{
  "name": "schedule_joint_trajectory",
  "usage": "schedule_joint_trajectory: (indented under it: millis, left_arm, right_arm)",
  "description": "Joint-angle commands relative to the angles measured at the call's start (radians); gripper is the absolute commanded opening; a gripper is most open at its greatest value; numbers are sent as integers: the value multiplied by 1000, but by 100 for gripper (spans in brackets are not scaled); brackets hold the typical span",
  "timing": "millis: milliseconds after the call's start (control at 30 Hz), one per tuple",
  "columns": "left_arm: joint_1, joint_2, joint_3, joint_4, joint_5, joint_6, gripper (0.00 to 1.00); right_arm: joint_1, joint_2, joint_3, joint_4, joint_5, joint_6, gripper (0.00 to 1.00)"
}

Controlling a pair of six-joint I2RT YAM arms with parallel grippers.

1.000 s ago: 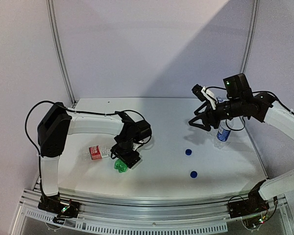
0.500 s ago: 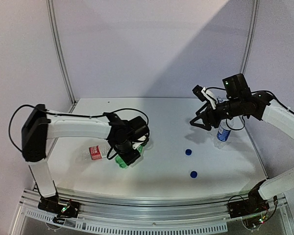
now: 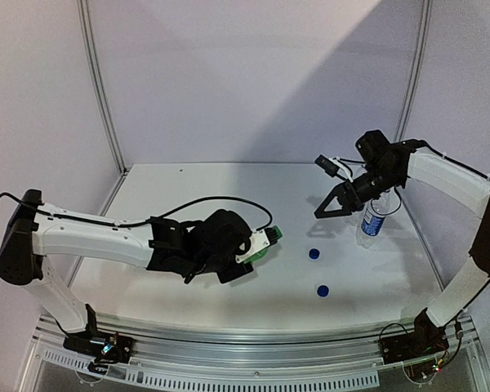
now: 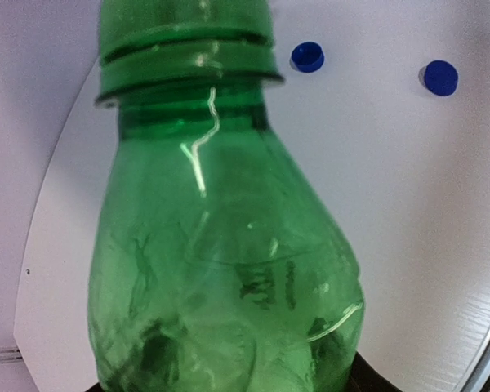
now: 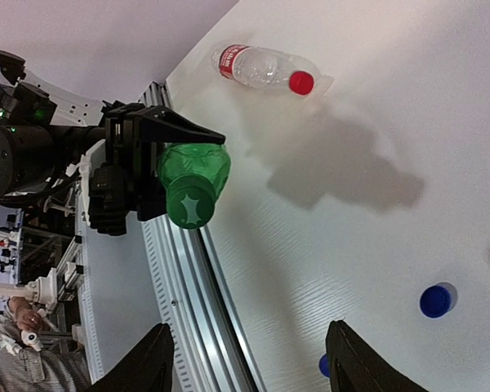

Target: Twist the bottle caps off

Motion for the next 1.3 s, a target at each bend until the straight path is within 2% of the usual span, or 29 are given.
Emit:
schedule_joint_trajectory:
  millis: [0, 167, 467, 867, 1000, 1100, 1267]
  left_arm:
    - [-16, 36, 27, 56, -13, 25, 45]
    - [-21, 50, 36, 55, 4, 28, 45]
    - [-30, 53, 42, 46, 42, 45, 45]
    - [-43, 55, 50, 33, 53, 51, 45]
    - [-44, 57, 50, 33, 53, 52, 45]
    - [-44, 58, 49, 37, 49, 49, 45]
    - [-43, 52, 41, 61, 69, 33, 44]
  right_arm:
    - [58, 42, 17, -57, -84, -25, 65]
    - [127, 72, 29, -37, -61, 0, 64]
    - [191, 164, 99, -33, -39, 45, 57]
    - [226, 215, 140, -58, -36, 34, 45]
    - [227, 221, 140, -61, -41, 27, 34]
    - [228, 224, 141, -77, -52, 7, 22]
    - [233, 221, 141, -112, -49, -122, 3]
